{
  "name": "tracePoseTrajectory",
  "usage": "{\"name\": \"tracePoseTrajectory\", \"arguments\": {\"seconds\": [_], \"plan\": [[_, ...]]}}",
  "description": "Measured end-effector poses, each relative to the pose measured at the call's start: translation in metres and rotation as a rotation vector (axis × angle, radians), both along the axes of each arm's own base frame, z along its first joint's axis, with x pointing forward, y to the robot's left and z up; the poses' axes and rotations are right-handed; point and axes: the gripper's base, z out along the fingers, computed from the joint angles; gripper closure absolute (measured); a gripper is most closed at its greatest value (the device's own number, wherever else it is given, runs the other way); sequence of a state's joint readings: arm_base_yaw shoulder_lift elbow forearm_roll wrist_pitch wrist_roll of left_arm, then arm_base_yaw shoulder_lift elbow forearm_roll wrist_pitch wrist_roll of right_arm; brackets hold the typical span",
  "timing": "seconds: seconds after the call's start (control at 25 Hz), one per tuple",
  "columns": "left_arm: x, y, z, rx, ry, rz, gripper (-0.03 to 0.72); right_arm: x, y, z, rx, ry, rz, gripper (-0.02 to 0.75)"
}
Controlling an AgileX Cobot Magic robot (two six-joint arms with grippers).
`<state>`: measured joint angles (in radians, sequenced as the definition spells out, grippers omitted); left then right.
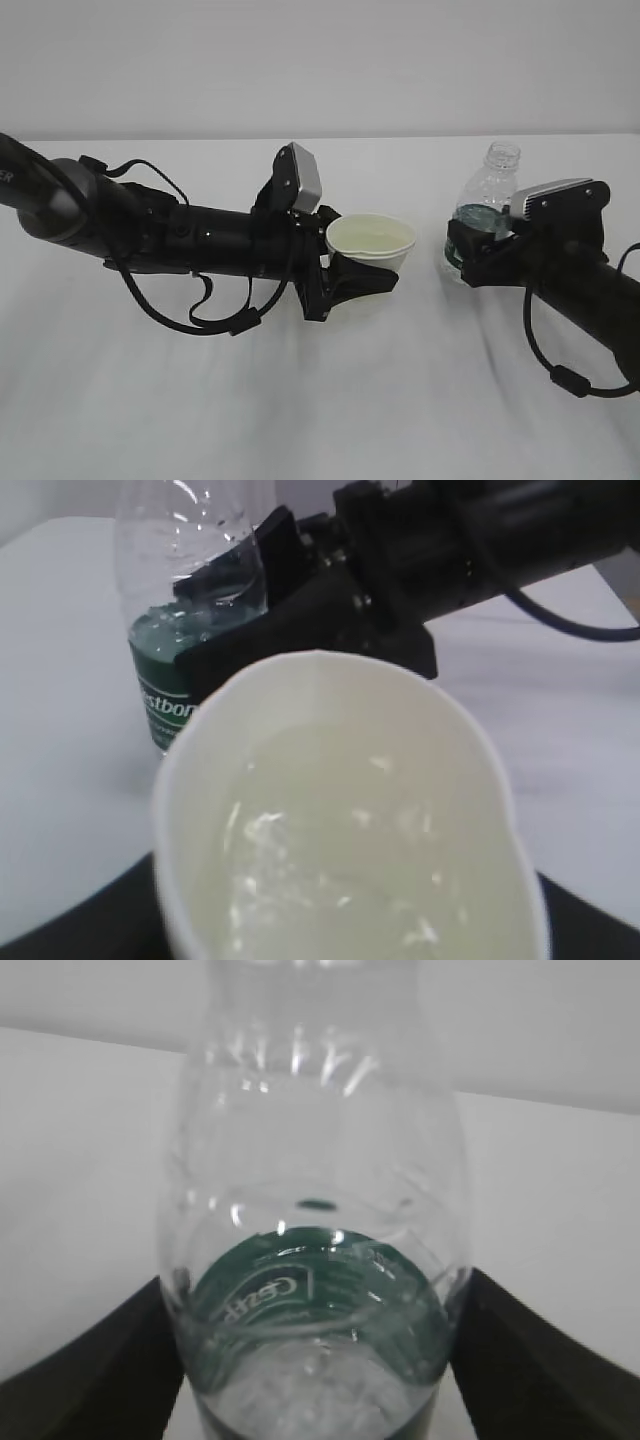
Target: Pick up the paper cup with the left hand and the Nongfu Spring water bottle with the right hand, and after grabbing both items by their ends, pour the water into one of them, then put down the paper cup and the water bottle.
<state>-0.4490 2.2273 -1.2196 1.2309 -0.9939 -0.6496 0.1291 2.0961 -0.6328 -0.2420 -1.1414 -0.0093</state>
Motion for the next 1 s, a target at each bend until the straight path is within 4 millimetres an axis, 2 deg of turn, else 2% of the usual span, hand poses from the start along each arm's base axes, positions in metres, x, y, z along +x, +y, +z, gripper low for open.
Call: {"name": "tracePoseTrajectory", "arguments": {"seconds": [0.28,0.52,0.76,1.0], "plan": [[0.007,0.006,-0.001,0.006,0.008,0.05,0.268,-0.032,-0.008,0.015,0.004,0.026,-0.05,0.142],[0.021,0.027,0.0,-0.016,0.016,0.123,0.268,-0.06,-0.012,0.028,-0.007,0.029,-0.05,0.143],[0.028,0.061,-0.003,-0.083,0.062,0.202,0.27,-0.063,-0.013,0.034,-0.009,0.012,-0.05,0.143],[0.029,0.087,-0.01,-0.094,0.077,0.26,0.271,-0.063,-0.013,0.034,-0.011,0.011,-0.049,0.143]]}}
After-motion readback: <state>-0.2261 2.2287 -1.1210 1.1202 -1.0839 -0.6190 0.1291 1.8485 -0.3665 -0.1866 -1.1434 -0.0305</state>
